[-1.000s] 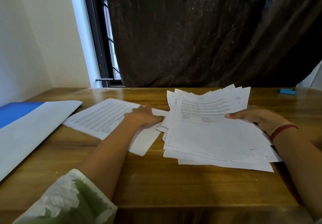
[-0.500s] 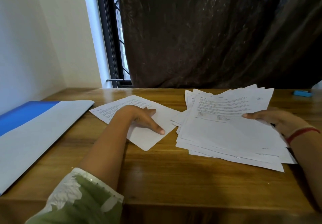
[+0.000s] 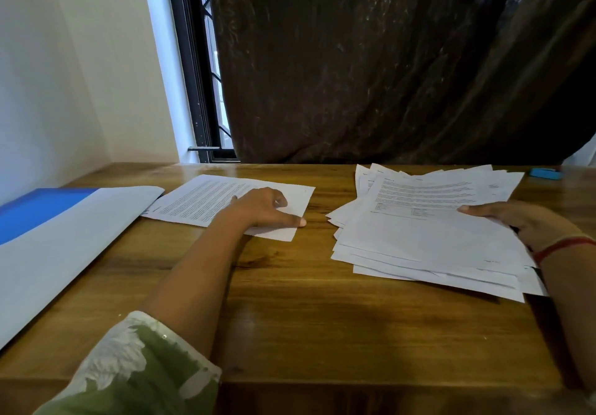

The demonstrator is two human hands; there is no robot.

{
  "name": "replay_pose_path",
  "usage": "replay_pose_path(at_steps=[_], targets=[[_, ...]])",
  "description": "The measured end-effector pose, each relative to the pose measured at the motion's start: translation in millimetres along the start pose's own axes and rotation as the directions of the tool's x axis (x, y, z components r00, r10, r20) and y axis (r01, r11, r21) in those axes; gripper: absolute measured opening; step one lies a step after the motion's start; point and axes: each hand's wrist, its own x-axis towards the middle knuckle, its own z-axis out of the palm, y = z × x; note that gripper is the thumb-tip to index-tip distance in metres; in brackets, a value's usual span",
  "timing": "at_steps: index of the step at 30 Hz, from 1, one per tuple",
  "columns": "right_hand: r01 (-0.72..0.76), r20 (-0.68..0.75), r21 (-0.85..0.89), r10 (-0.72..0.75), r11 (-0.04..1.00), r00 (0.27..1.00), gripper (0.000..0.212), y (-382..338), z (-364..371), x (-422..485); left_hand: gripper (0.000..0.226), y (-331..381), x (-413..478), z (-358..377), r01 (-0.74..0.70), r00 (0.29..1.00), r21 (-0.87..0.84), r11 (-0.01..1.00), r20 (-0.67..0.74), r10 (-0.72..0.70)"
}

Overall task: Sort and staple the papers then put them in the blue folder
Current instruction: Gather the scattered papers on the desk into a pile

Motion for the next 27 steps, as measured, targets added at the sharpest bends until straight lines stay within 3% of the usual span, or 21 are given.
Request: replay_pose_path(at_steps=[3,6,12,16,18,21,23,25,27], targets=[[0.021,-0.002,-0.012,-0.021,1.0,1.0,0.015,-0.5,2.2,-1.3,0.111,-7.1,-1.3,-10.3,-0.003,0.947,0.089,0.996,0.319,-0.025],[-0.018,-0.027,0.005,0.018,1.0,0.999,0.018,-2.1,5.8,-6.5,0.133,-11.6,2.4,-8.4,0.031,0.9,0.141,0.99,0.426,-0.089],[0.0,-0.008,-0.02,0.0,1.0,1.0,0.02,-3.3,9.2,-8.7,0.111,-8.6,0.7,-5.0,-0.043,0.905,0.06,0.997,0.425,0.013],[0.001,0.001,-0.029,-0.001,1.0,1.0,0.017,-2.2,6.7,-11.6,0.08,-5.0,-4.6,-5.0,-0.034,0.968,-0.091,0.995,0.246,0.055],[-0.015,0.001,-0.031,0.015,0.999,1.0,0.018,-4.1,7.4,-14.8,0.067,-3.8,-7.1,-1.5,-0.023,1.0,-0.165,0.986,0.014,0.026],[-0.036,0.016,-0.027,0.037,0.999,0.999,0.015,-7.6,8.9,-15.1,0.044,-3.1,-8.5,2.4,-0.014,0.935,-0.441,0.898,-0.323,-0.144],[-0.031,0.041,-0.048,0.033,0.998,0.999,0.016,-10.4,13.5,-16.8,0.042,4.9,-8.9,1.5,-0.031,0.88,-0.66,0.75,-0.373,-0.293],[-0.008,0.048,-0.094,0.012,0.996,0.999,0.019,-9.6,20.6,-14.8,0.044,26.5,-14.9,-0.9,-0.094,0.873,-0.782,0.616,-0.363,-0.327],[0.013,0.078,-0.132,-0.002,0.991,0.997,0.033,-12.3,29.0,-16.5,0.045,54.6,-25.4,-1.4,-0.153,0.9,-0.748,0.645,-0.376,-0.222]])
